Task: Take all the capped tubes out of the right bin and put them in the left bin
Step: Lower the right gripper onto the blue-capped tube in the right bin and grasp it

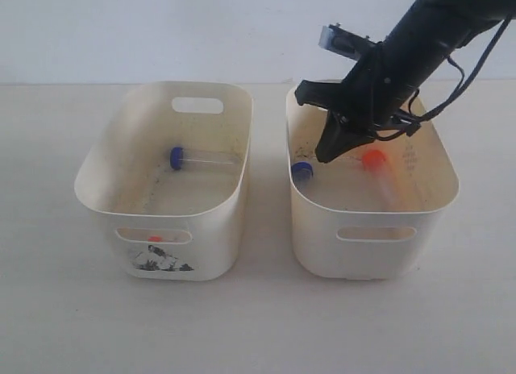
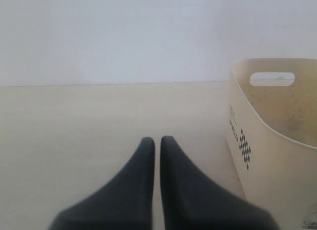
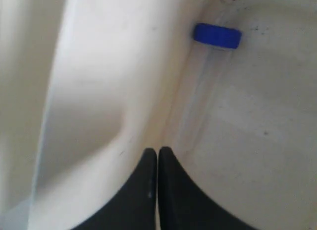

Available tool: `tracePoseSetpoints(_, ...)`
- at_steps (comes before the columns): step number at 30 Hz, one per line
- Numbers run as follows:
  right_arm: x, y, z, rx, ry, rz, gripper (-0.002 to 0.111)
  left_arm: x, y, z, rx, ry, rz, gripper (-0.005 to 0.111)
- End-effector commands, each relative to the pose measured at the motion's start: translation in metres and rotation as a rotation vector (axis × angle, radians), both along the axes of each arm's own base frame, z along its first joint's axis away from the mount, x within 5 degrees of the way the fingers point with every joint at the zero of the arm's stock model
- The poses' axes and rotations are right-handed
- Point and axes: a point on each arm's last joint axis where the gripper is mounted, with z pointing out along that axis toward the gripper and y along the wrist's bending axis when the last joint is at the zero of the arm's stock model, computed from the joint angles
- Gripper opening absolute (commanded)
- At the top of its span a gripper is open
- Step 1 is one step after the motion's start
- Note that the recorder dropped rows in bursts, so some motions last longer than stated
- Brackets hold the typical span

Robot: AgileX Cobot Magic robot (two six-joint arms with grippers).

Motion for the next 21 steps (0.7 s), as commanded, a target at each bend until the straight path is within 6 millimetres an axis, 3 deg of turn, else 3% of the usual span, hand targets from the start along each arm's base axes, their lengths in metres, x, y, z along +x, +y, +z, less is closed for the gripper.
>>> tracePoseSetpoints(1,0.007,-0.017,-0.008,0.009,0.004,-0.042,0.0,0.0,0.0,0.002,-0.005,-0.016,0.004,0.004)
tracePoseSetpoints(14,0.024,-0.012,-0.038,0.028,-0.092,0.01,0.001,0.0,0.0,0.002,-0.005,-0.016,0.004,0.004)
tracePoseSetpoints(17,0.028,-0.013,-0.038,0.02,-0.129,-0.015,0.017,0.0,0.0,0.002,-0.005,-0.016,0.004,0.004)
tracePoseSetpoints(21,0.029,-0.013,-0.042,0.015,-0.124,-0.014,0.062,0.0,0.0,0.002,-0.005,-0.016,0.004,0.004)
